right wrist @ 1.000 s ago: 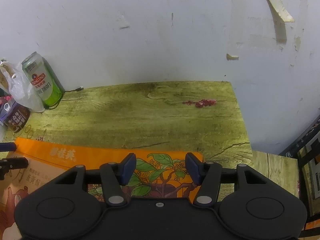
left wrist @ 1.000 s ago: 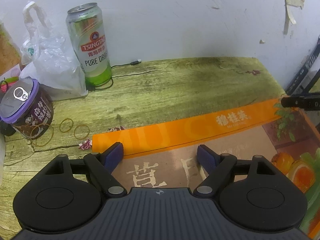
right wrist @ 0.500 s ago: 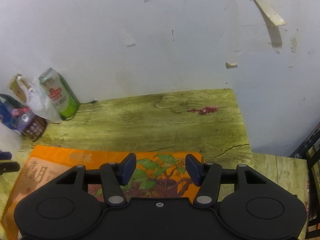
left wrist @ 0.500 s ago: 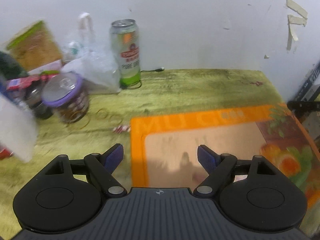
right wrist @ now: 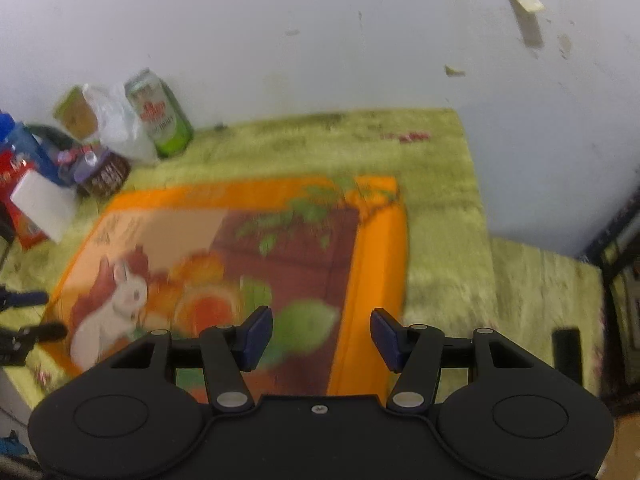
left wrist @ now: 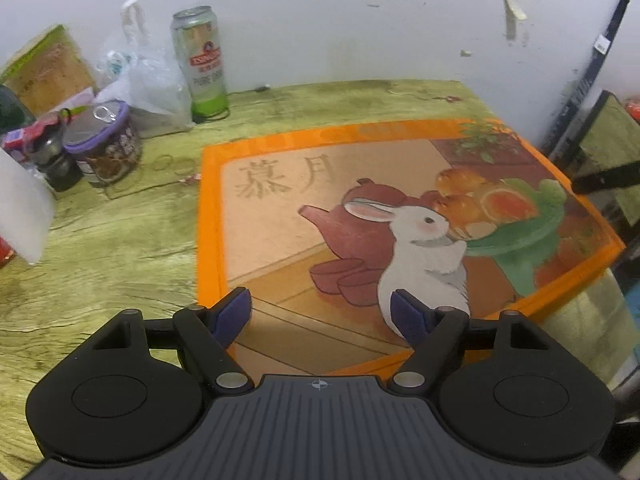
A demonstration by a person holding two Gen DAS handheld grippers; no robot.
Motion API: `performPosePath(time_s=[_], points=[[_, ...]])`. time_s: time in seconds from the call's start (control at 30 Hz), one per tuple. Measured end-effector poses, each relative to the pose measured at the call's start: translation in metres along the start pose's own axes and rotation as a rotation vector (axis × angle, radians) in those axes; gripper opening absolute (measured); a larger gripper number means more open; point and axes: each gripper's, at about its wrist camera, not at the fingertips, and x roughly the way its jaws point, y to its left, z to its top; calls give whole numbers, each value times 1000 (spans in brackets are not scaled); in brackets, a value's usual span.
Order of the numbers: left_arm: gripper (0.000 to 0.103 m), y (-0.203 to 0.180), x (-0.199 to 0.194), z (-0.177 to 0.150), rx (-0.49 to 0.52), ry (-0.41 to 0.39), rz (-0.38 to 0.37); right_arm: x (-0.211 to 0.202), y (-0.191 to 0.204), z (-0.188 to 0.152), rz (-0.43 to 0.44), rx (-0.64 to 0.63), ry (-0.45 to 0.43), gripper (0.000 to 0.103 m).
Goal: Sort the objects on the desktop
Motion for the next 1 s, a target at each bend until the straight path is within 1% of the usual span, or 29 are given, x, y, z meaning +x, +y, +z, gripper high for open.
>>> performPosePath(time_s=[0.13,0.3,0.47,0.6,0.83,1.0], points=[[76,4,6,-6,3,15,-12,-7,7,-4,9,33,85,53],[75,6,5,-6,35,18,-36,-2,17,-6,-5,29,150,53],[75,8,2,-11,61,16,-38,5,35,-4,-55,-53,177,53],[75,10,2,-15,73,21,-48,8,42,-4,-78,-97,190,53],[75,9,3,-14,78,29,-52,12,39,2,-69,-77,216,54],[75,8,4,-14,79,39,-50,15,41,3,-70,-89,234,54]])
